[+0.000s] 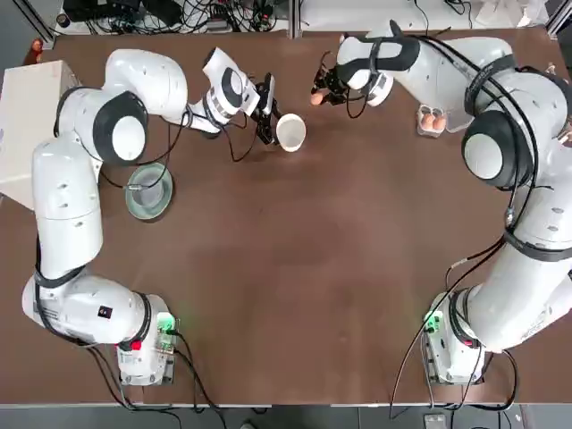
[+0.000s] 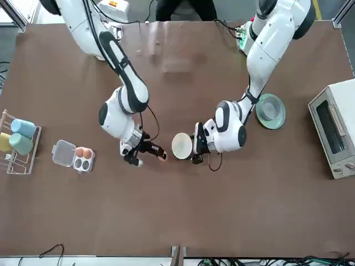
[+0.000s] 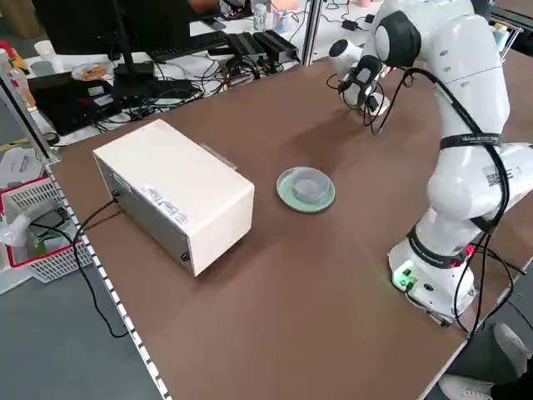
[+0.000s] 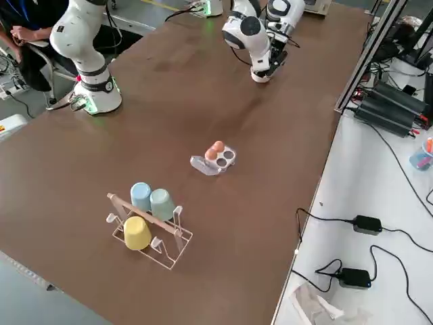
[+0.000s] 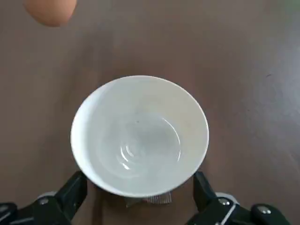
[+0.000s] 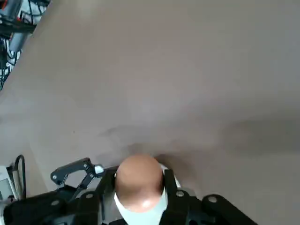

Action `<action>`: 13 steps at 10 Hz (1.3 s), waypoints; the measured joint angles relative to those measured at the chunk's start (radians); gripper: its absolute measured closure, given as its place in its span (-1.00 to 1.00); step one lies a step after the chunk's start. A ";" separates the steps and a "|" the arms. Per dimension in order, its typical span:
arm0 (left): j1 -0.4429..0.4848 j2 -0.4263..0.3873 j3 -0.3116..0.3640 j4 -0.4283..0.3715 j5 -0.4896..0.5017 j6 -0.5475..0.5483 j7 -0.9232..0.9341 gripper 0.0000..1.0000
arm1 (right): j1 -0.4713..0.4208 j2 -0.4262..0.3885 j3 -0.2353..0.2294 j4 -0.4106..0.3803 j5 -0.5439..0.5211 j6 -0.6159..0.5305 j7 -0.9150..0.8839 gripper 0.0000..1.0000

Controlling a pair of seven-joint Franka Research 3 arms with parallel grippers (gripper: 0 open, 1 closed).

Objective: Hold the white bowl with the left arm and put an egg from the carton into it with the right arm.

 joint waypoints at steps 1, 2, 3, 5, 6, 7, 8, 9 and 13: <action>0.000 0.000 0.000 0.000 0.000 0.000 0.000 -1.00 | 0.018 0.009 0.015 -0.004 0.006 0.043 0.001 0.06; 0.000 0.000 0.000 0.000 -0.001 0.000 0.000 -1.00 | 0.030 0.018 0.026 -0.010 0.006 0.080 0.002 0.06; 0.000 0.000 0.000 0.000 -0.001 0.000 0.000 -1.00 | 0.040 0.025 0.037 -0.020 0.007 0.110 0.002 0.06; 0.000 0.000 -0.001 0.000 -0.001 0.000 0.000 -1.00 | 0.064 0.036 0.050 -0.037 0.007 0.164 0.010 0.06; 0.000 0.000 -0.001 0.000 -0.001 0.000 0.000 -1.00 | 0.077 0.040 0.054 -0.041 0.008 0.182 0.023 0.06; 0.000 0.000 -0.001 0.000 -0.002 0.000 0.000 -1.00 | 0.086 0.041 0.057 -0.042 0.008 0.190 0.040 0.01; 0.000 0.000 -0.001 0.000 -0.002 0.000 0.000 -1.00 | 0.089 0.041 0.058 -0.042 0.008 0.191 0.053 -0.01; 0.000 0.000 -0.001 0.000 -0.002 0.000 0.000 -1.00 | 0.088 0.041 0.057 -0.042 0.009 0.192 0.060 -0.15; 0.004 0.000 -0.001 0.000 -0.002 0.000 0.000 -1.00 | 0.074 0.041 0.052 -0.043 0.010 0.192 0.063 -0.82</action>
